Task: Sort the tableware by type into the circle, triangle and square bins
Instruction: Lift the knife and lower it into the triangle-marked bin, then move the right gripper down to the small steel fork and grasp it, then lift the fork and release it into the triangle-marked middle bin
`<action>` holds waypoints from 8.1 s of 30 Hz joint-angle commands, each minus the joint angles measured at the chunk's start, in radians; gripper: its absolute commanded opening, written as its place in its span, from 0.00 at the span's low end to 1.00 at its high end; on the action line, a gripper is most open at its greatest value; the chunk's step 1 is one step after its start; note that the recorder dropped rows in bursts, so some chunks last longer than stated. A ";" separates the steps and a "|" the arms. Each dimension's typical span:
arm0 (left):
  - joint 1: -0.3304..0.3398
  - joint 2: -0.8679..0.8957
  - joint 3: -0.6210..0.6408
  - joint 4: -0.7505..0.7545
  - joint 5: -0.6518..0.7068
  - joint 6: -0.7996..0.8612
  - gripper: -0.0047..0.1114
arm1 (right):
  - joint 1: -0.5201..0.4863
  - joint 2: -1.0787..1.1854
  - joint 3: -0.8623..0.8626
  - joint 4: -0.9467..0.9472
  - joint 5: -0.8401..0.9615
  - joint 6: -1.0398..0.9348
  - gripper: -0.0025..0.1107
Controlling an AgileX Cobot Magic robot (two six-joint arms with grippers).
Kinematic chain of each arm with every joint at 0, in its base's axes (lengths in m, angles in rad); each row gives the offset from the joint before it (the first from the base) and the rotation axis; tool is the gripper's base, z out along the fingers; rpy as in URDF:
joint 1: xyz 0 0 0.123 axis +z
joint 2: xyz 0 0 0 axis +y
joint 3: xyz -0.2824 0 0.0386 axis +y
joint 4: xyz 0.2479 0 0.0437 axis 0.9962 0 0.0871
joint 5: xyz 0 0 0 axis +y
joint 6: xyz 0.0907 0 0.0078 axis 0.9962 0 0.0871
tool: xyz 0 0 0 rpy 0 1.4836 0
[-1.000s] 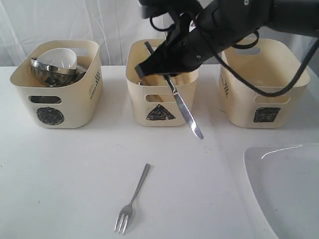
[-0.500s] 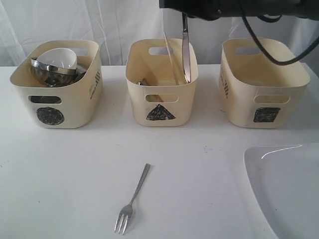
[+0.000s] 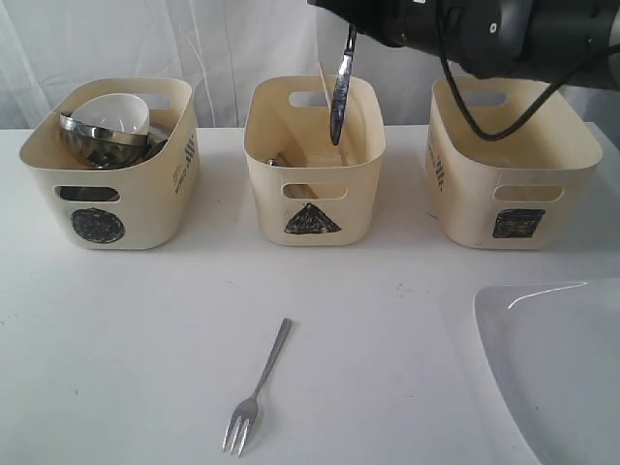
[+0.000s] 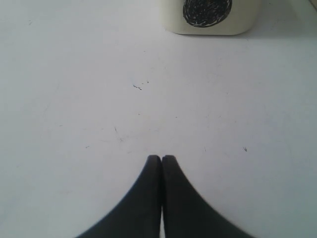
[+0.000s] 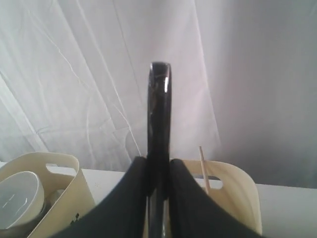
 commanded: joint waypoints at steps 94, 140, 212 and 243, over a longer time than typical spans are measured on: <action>0.002 -0.004 0.007 -0.006 0.009 0.004 0.04 | 0.359 0.265 -0.055 0.282 1.066 -0.127 0.47; 0.002 -0.004 0.007 -0.006 0.009 0.004 0.04 | 0.466 0.266 -0.056 -0.133 1.251 0.424 0.46; 0.002 -0.004 0.007 -0.006 0.009 0.004 0.04 | 0.467 0.055 0.021 -0.320 0.916 0.423 0.02; 0.002 -0.004 0.007 -0.006 0.009 0.004 0.04 | 0.091 0.061 0.021 -0.475 -0.061 0.507 0.02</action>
